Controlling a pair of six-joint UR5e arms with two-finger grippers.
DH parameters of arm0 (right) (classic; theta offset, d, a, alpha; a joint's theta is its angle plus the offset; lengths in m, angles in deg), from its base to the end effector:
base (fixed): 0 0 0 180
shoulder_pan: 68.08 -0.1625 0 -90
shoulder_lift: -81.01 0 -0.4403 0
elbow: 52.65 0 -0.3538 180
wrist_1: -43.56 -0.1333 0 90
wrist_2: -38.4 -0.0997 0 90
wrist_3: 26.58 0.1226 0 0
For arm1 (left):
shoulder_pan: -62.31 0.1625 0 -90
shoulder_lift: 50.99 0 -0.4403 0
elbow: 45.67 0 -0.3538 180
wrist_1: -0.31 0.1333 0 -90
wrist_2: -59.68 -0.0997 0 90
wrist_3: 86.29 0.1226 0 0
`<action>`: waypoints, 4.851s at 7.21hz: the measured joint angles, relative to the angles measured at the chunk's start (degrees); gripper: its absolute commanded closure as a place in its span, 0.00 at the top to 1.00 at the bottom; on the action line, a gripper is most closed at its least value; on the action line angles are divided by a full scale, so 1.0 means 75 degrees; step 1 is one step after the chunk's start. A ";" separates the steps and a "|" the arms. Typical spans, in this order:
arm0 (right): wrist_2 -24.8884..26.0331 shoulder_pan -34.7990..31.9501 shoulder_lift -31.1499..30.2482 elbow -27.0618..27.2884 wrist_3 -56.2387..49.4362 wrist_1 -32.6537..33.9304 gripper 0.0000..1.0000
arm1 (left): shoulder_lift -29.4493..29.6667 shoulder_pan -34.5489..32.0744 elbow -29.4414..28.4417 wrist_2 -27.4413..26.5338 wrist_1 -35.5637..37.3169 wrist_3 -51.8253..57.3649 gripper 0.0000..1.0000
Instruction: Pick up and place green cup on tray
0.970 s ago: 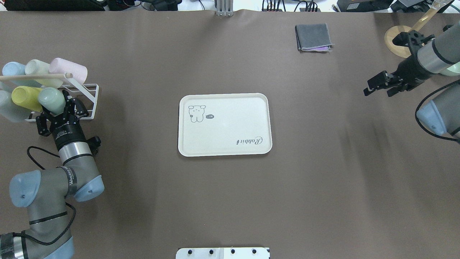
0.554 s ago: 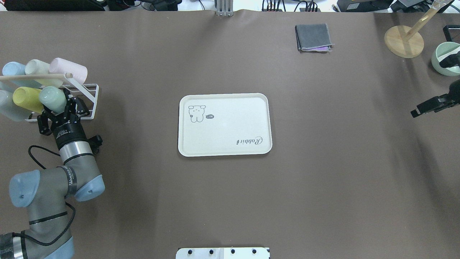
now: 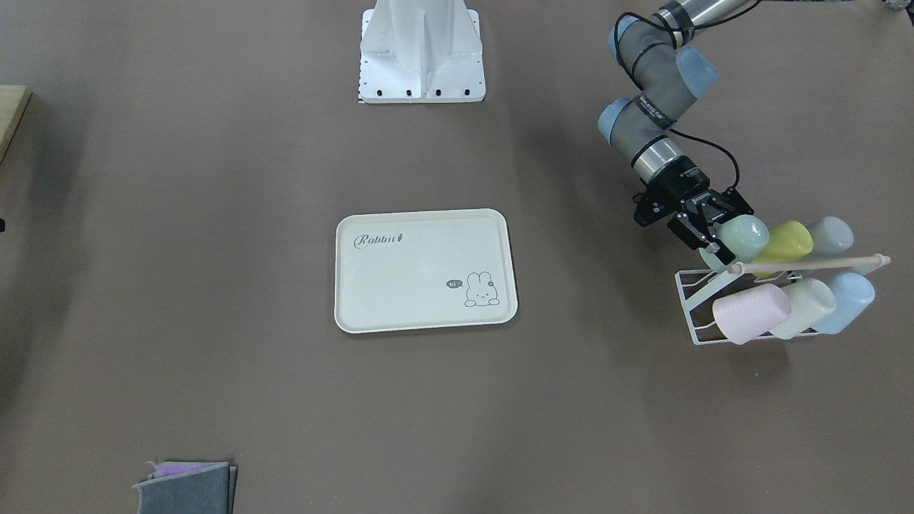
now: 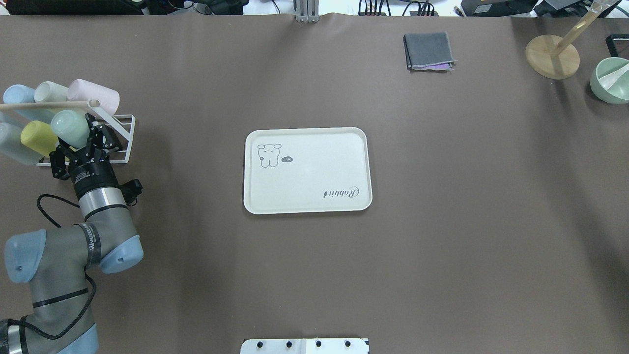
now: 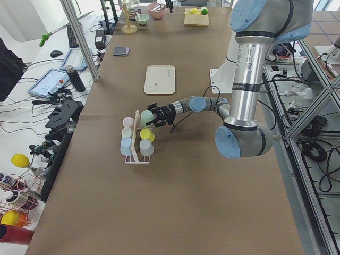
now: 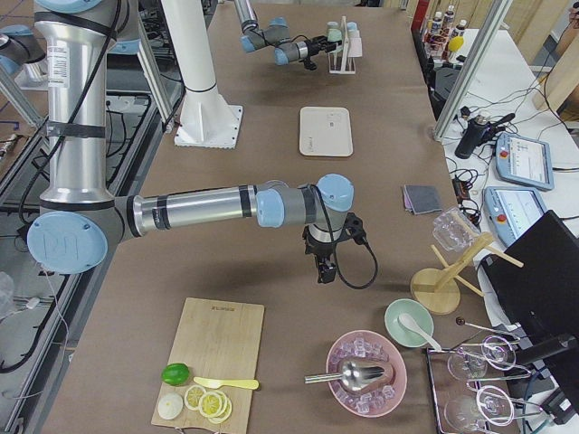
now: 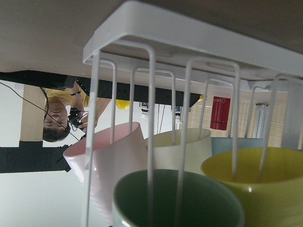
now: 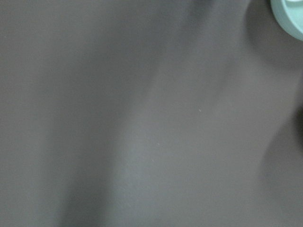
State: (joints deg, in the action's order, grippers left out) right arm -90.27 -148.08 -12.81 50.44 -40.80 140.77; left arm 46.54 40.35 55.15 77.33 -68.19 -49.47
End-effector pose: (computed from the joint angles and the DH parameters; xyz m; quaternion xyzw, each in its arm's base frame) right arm -0.0176 -0.4263 0.6369 0.0291 -0.3302 -0.2037 0.9212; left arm 0.3619 -0.4156 0.5302 0.1374 -0.5742 0.6495 0.4791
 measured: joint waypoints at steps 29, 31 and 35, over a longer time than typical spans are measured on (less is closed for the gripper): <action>-0.0760 -0.1639 -0.0228 -0.2138 0.3315 -0.1729 1.00 | 0.2720 -0.0075 -0.0085 0.5705 -0.9442 -0.8657 0.00; -0.0708 -0.1639 -0.0181 -0.2420 0.3316 -0.1728 1.00 | 0.3189 -0.0030 -0.1156 0.5928 -1.0877 -0.8729 0.00; -0.0701 -0.1639 0.0014 -0.2816 0.3314 -0.1738 1.00 | 0.4000 -0.0071 -0.3351 0.6960 -1.3140 -0.9166 0.00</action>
State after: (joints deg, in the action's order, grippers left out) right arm -95.52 -160.37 -12.70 29.32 -15.95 127.73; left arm 76.54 39.82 30.02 129.53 -166.73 -118.21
